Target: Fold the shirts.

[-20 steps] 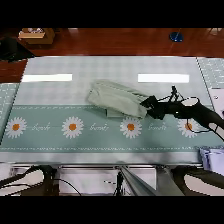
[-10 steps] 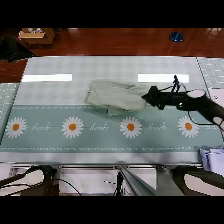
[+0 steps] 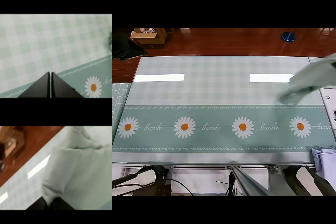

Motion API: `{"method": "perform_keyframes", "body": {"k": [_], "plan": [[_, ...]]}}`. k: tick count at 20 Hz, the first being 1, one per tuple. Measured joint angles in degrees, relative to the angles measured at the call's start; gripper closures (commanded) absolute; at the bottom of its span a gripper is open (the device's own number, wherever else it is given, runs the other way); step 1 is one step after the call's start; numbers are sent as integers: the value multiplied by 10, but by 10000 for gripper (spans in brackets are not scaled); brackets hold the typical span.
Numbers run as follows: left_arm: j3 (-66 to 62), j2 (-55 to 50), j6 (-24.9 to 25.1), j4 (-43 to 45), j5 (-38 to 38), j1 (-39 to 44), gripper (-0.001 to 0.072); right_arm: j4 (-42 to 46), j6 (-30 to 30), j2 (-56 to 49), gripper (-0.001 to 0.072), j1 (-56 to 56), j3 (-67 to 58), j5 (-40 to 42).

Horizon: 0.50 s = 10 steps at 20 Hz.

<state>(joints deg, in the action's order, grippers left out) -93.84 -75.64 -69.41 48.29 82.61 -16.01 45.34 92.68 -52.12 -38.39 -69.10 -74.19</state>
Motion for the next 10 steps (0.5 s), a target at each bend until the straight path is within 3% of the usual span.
{"method": "perform_keyframes", "body": {"k": [4, 10], "plan": [[0, 0, 19, -3, -1, 0, 647, 146, -6, 27, 689, -162, -29, -174], [0, 0, 35, -5, -40, 0, 648, 413, -46, 47, 689, -280, -37, -285]]}}
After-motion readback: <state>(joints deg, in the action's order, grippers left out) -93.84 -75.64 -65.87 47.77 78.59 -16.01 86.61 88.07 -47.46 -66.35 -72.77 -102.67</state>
